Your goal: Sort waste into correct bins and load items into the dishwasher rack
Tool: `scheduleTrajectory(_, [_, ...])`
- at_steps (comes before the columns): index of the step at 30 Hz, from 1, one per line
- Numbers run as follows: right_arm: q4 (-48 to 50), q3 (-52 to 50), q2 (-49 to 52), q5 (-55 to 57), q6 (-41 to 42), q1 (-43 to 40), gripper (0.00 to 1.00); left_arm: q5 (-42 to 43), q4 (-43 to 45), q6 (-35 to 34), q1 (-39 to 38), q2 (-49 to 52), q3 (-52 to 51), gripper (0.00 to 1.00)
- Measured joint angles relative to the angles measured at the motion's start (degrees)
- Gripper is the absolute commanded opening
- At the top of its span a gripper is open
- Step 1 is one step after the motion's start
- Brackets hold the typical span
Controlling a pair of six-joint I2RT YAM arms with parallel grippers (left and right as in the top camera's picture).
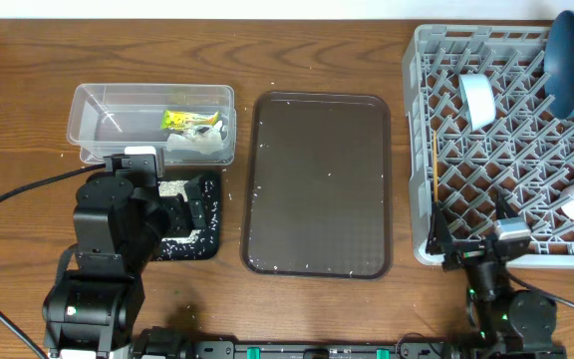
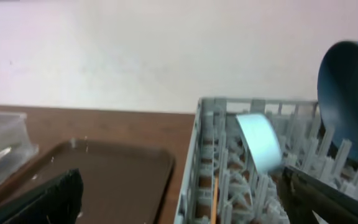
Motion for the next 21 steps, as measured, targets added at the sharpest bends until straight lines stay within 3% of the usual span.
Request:
scheduleTrajectory(4, [10.95, -5.73, -0.5, -0.42, 0.0, 0.0, 0.99, 0.0, -0.02, 0.0, 0.0, 0.0, 0.0, 0.95])
scheduleTrajectory(10, [13.11, -8.07, -0.61, -0.55, -1.51, 0.0, 0.99, 0.0, -0.02, 0.0, 0.0, 0.0, 0.0, 0.95])
scheduleTrajectory(21, [1.81, -8.09, -0.72, -0.5, -5.81, 0.0, 0.99, 0.0, 0.0, 0.0, 0.0, 0.0, 0.0, 0.95])
